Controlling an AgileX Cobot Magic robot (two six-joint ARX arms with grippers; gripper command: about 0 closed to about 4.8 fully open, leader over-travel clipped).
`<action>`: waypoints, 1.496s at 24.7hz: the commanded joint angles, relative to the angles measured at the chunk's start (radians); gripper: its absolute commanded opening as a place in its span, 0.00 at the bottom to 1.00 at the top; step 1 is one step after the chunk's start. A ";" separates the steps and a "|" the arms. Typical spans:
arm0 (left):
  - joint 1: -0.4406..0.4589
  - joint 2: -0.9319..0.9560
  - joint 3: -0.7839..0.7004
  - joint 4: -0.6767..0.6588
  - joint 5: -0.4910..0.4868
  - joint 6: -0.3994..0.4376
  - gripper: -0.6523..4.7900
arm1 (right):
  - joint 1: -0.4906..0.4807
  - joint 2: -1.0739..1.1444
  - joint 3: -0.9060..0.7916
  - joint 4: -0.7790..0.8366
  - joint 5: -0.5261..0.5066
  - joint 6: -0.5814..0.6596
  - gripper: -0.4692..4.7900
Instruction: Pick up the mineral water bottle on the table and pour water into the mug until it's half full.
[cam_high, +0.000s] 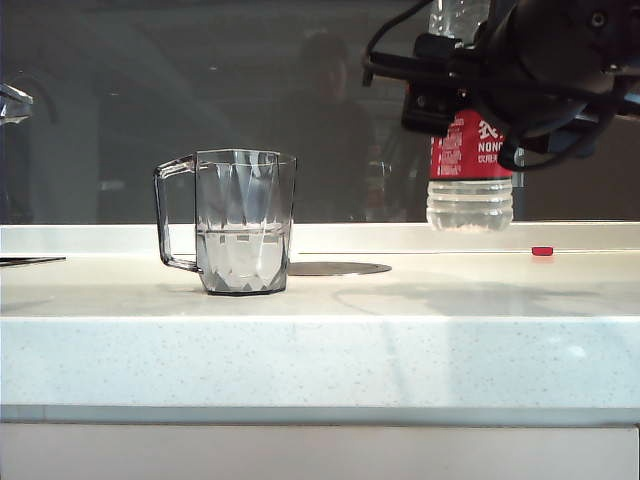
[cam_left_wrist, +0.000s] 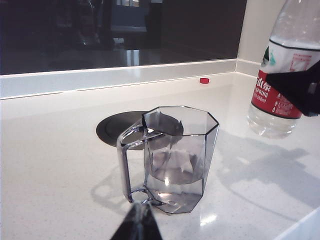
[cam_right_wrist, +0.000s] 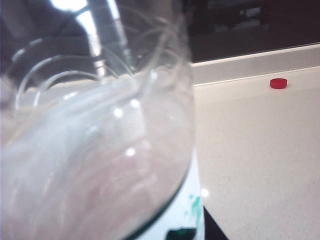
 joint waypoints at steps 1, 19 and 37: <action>0.002 0.001 0.002 0.013 0.004 -0.003 0.11 | -0.015 0.021 -0.006 0.009 -0.040 0.066 0.60; 0.002 0.001 0.002 0.013 0.004 -0.003 0.11 | -0.023 0.180 -0.016 0.081 -0.065 0.121 0.60; 0.002 0.001 0.002 0.013 0.004 -0.003 0.11 | 0.023 0.163 -0.016 0.081 -0.049 0.028 0.92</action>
